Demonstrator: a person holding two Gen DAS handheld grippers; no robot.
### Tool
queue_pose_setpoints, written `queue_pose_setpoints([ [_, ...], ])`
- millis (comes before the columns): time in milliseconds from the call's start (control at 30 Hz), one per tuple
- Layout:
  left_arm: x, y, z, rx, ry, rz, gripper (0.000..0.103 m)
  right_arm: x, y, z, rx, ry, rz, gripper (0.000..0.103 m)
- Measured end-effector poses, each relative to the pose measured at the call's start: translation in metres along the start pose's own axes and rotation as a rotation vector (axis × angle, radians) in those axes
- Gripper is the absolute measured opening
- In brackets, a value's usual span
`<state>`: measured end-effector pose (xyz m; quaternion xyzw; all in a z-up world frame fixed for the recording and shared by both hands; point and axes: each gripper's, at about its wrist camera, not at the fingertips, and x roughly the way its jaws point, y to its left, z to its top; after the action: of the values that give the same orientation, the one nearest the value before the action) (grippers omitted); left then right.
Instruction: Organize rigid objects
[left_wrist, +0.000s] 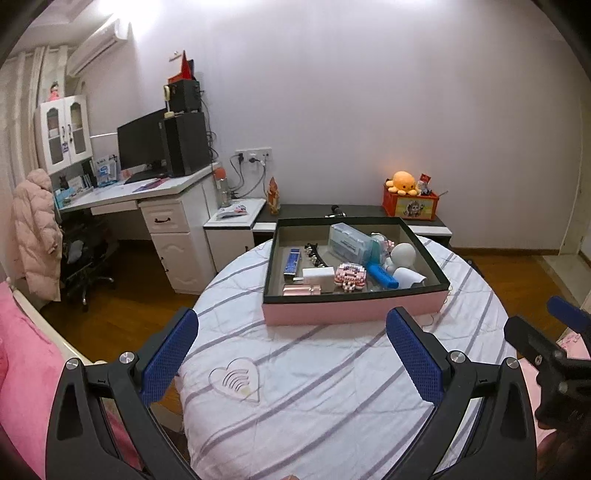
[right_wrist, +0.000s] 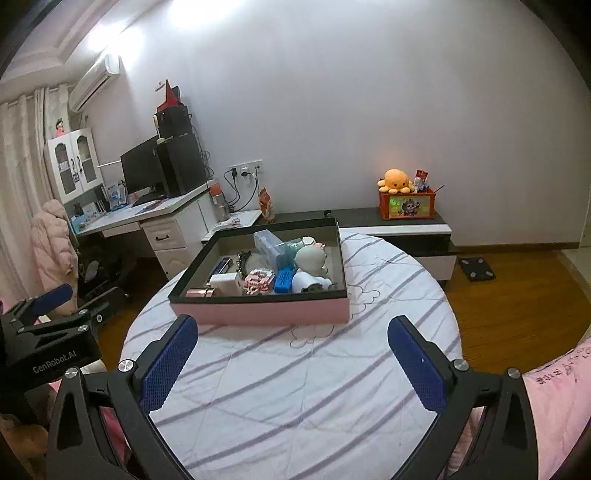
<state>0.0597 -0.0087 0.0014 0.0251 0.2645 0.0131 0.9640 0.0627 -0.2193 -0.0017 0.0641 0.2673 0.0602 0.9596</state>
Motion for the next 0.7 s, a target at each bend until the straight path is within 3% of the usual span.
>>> queue_pose_setpoints([
  [300, -0.026, 0.014, -0.022, -0.018, -0.022, 0.010, 0.103, -0.032, 0.035, -0.015, -0.072, -0.053, 0.002, 0.103],
  [700, -0.027, 0.015, -0.026, -0.035, -0.015, 0.006, 0.103, -0.042, 0.039, -0.013, -0.068, -0.069, -0.009, 0.103],
])
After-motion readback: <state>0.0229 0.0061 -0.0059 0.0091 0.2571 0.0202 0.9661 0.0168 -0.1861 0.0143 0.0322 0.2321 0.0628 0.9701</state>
